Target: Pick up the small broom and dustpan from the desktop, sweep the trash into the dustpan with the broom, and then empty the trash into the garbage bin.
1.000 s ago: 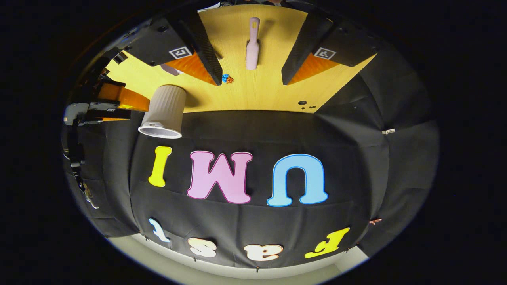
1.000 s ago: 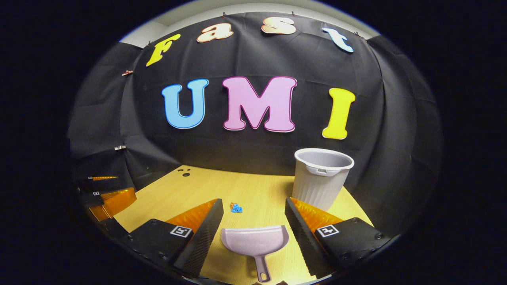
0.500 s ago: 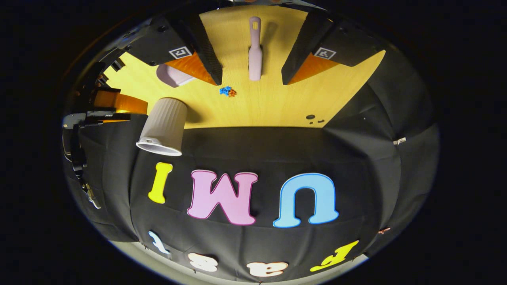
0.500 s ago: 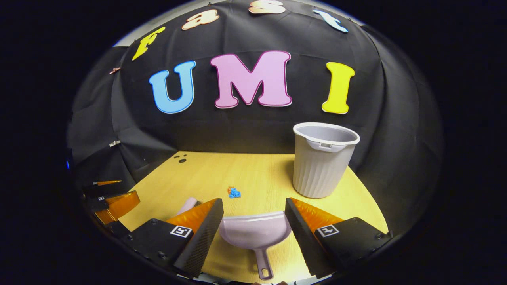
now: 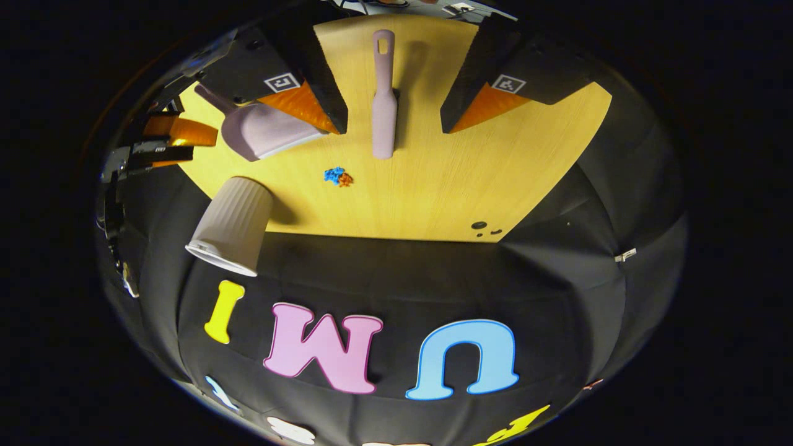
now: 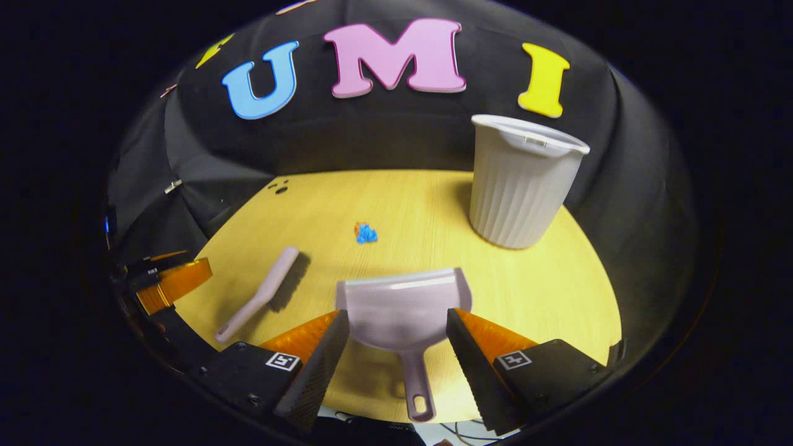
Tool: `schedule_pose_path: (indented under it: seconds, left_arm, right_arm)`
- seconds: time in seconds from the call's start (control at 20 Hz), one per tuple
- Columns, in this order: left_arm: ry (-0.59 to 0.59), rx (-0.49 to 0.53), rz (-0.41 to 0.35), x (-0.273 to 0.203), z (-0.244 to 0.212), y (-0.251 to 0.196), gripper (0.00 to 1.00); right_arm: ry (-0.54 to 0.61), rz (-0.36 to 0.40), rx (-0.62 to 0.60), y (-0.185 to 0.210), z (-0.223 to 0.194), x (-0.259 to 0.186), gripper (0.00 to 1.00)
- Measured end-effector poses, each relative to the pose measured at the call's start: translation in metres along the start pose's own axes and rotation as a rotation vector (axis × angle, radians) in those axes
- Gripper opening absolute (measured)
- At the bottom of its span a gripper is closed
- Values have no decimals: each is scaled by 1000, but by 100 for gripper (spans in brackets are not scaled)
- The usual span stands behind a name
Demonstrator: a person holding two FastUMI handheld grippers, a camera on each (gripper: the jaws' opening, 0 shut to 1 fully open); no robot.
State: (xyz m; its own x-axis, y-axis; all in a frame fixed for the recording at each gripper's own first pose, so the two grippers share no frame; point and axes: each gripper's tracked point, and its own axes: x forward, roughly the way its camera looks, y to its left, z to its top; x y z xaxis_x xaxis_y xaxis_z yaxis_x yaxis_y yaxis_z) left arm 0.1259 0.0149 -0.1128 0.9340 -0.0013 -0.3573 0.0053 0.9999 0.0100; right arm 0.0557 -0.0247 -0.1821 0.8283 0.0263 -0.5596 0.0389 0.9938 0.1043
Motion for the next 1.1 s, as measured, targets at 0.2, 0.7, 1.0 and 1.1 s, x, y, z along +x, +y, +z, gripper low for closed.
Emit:
schedule_pose_path:
  seconds: [0.2, 0.7, 1.0, 1.1]
  left_arm:
    - [84, 16, -4, 27, -17, 1, 96]
    - [379, 213, -24, 89, -91, -5, 96]
    - [500, 201, -56, 113, -115, -11, 96]
    - [529, 180, -55, 116, -124, -11, 93]
  right_arm:
    - [134, -20, 10, -13, -37, 20, 99]
    - [391, -19, 64, -19, -100, 57, 98]
    - [457, -34, 39, -17, -106, 77, 89]
    - [455, -51, 40, -20, -105, 80, 84]
